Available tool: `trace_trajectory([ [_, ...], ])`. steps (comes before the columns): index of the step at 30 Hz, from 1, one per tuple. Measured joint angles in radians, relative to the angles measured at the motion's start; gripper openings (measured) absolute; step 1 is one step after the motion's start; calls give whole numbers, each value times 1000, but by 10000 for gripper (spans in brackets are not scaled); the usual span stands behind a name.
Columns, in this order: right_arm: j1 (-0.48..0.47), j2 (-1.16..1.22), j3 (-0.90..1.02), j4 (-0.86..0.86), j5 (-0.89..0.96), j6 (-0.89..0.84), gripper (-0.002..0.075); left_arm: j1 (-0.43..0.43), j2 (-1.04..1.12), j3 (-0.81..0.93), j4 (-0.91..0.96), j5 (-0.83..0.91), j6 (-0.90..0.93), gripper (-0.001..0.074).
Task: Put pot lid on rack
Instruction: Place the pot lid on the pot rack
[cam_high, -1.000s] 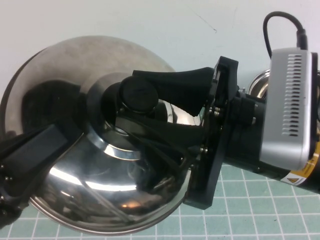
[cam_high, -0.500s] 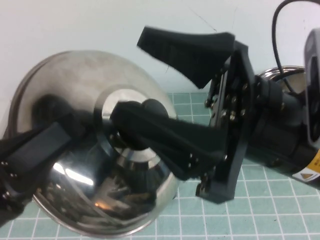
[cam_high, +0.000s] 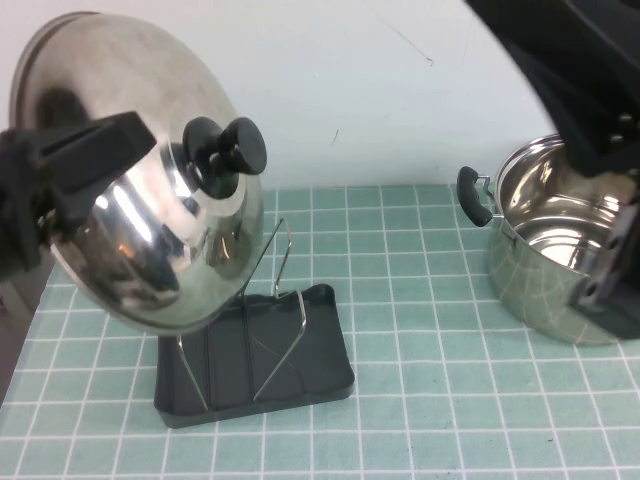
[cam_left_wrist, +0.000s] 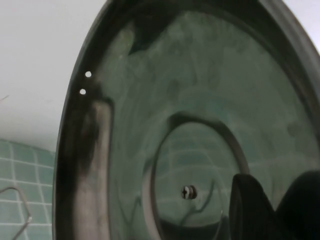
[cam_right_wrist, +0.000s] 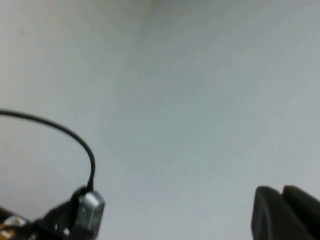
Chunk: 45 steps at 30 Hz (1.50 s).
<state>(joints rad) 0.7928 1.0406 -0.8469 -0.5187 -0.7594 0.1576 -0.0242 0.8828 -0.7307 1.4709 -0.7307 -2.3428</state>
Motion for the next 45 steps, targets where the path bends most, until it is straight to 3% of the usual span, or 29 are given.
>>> trace_trajectory([
  [7,0,-172,0,1,537,-4,2,-10,175,-45,76,23,-9,169],
  [12,0,-236,0,1,787,-4,0,-109,263,-45,127,159,1,169],
  [23,0,-248,8,1,870,-6,-1,-414,388,-47,224,541,28,169],
  [27,0,-248,8,1,870,-6,-1,-462,447,-47,252,623,28,169],
  [35,0,-248,8,1,870,-6,-1,-469,504,-53,264,641,71,173],
  [37,0,-248,8,1,870,-6,-1,-469,510,-53,264,641,104,253],
  [41,0,-248,8,1,870,-6,-1,-469,512,-62,264,657,180,521],
  [43,0,-248,8,1,870,-6,-1,-469,512,-74,264,660,197,612],
  [45,0,-248,8,1,870,-6,-1,-469,512,-87,264,660,206,656],
])
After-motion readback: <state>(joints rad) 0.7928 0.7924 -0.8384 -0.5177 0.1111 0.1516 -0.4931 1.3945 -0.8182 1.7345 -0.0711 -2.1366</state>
